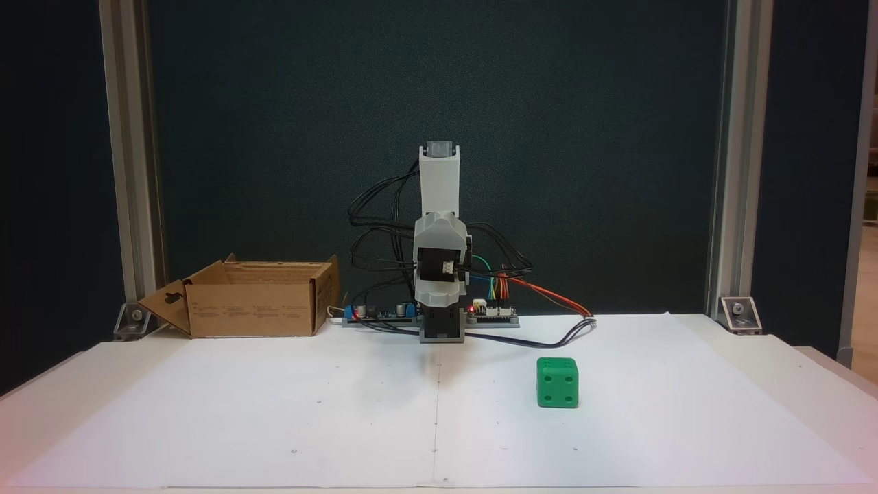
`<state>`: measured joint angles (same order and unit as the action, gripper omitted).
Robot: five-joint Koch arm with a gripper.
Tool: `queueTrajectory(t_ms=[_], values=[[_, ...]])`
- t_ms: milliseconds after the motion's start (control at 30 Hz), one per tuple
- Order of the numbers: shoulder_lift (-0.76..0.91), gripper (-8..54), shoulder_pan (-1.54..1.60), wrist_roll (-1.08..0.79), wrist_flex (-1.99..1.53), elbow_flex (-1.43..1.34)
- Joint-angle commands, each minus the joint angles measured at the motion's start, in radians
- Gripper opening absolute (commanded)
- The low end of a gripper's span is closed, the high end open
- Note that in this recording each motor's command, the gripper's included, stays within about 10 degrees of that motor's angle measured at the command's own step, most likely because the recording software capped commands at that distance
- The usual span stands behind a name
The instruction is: Grasp a green dice and put it in the bin.
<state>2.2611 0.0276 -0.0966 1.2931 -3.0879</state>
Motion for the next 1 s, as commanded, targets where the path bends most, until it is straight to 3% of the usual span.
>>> queueTrajectory(t_ms=[0,967], values=[[0.104,43.4,0.0,-0.037,0.0,-0.04],[0.103,45.2,0.021,-0.037,-0.035,-0.04]])
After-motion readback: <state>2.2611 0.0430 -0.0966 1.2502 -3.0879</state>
